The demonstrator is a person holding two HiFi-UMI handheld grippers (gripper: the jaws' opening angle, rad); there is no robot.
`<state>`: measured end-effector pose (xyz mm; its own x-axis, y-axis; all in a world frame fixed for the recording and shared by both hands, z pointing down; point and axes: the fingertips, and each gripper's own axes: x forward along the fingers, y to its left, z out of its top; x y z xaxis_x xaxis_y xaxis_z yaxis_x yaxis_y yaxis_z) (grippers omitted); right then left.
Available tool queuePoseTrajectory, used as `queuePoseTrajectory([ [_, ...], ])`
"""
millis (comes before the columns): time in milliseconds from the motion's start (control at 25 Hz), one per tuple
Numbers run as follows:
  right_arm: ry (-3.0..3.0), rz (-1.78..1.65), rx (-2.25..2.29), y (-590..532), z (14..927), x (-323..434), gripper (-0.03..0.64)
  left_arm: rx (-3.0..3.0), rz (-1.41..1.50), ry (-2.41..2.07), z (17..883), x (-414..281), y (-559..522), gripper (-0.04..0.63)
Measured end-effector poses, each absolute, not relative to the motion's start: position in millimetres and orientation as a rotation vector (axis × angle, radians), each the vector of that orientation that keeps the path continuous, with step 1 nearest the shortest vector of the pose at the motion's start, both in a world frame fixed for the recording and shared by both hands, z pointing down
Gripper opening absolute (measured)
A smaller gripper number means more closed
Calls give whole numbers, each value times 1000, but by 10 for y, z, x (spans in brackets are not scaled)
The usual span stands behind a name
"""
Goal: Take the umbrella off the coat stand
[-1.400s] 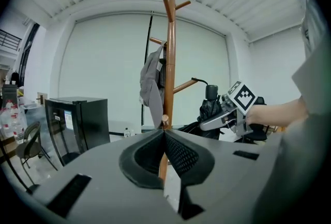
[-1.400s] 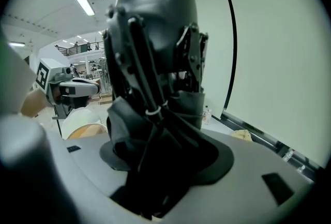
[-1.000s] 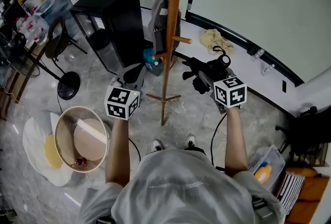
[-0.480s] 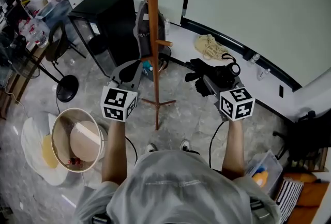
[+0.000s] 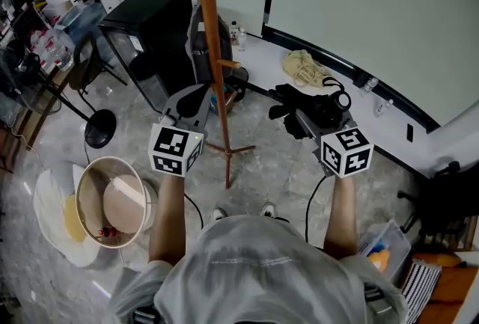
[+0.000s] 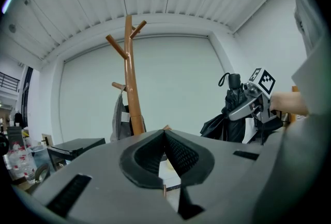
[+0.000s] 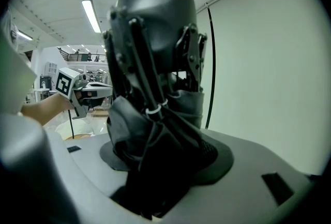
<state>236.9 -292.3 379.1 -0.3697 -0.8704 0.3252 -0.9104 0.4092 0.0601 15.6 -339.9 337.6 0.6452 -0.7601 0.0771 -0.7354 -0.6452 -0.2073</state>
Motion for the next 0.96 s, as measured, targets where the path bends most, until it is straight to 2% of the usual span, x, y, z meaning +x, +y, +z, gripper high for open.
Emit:
queuePoseTrajectory([
  [960,-2384,208,1516,-2998,3902,2306,273,-2671,-291,1268,3427,129,-3451,14],
])
